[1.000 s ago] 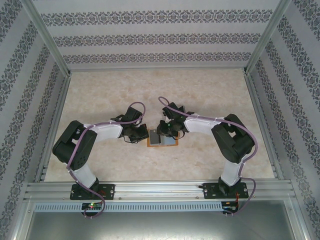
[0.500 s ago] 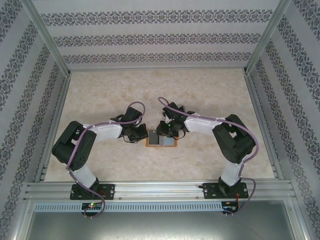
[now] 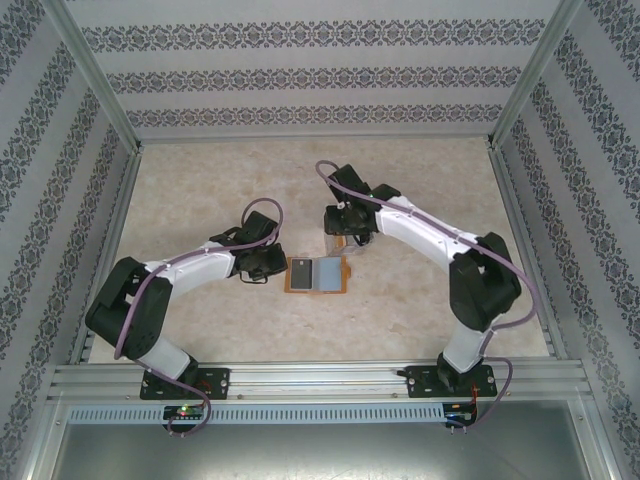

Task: Put the credit cards into the card holder
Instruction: Pick up the credit card from the storage box.

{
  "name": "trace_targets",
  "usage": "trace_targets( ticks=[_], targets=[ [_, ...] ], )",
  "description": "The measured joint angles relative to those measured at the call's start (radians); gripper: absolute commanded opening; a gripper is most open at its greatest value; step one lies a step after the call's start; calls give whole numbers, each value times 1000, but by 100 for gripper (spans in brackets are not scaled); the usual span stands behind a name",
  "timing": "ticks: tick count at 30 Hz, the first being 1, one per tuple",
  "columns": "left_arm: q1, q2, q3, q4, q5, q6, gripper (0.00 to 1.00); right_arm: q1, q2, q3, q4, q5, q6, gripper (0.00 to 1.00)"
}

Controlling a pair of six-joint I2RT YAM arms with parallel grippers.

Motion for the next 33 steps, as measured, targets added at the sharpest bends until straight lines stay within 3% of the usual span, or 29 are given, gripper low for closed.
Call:
trace_targets(
  ticks=[8,18,27,33],
  targets=[
    [0,-14,61,-29,-17,26,17,0,192,151,-137,93,-50,35],
    [5,-14,78,-29,-17,39,17,5,264,213,-198,135,-63,36],
    [15,-14,78,-29,-17,42,17,57,325,260,-227,290,-98,36],
    [21,-14,78,-29,-17,42,17,85,344,268,-244,374,-112,30]
  ],
)
